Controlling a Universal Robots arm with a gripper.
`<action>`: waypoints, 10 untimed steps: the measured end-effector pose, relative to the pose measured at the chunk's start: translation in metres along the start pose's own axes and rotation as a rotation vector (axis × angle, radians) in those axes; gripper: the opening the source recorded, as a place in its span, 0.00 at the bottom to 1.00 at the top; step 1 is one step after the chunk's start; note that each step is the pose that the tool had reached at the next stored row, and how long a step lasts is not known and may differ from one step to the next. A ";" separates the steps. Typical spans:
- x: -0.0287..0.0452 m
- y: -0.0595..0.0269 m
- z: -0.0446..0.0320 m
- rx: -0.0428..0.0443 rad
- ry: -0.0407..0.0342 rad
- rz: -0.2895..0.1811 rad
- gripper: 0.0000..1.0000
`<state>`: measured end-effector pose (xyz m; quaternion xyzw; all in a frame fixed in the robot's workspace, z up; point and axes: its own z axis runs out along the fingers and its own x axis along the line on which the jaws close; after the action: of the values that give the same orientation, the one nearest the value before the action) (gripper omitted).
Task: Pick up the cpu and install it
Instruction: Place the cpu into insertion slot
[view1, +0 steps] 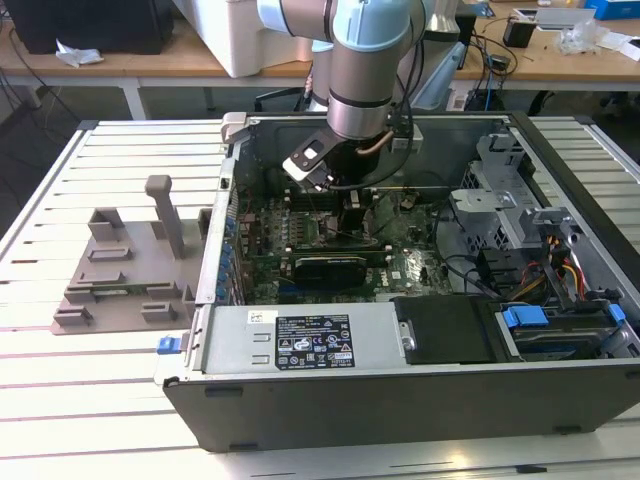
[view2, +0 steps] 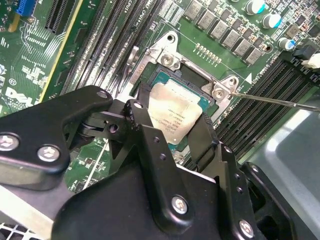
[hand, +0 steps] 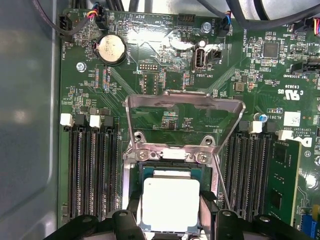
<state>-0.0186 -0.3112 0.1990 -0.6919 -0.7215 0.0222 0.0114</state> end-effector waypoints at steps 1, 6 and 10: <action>0.0000 0.0000 0.0000 0.0001 0.0000 0.000 0.55; 0.0000 0.0000 0.0001 0.0001 0.0000 0.000 0.62; 0.0012 -0.0005 -0.0108 0.0000 0.0002 0.000 0.62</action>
<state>-0.0186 -0.3098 0.2098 -0.6919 -0.7215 0.0221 0.0115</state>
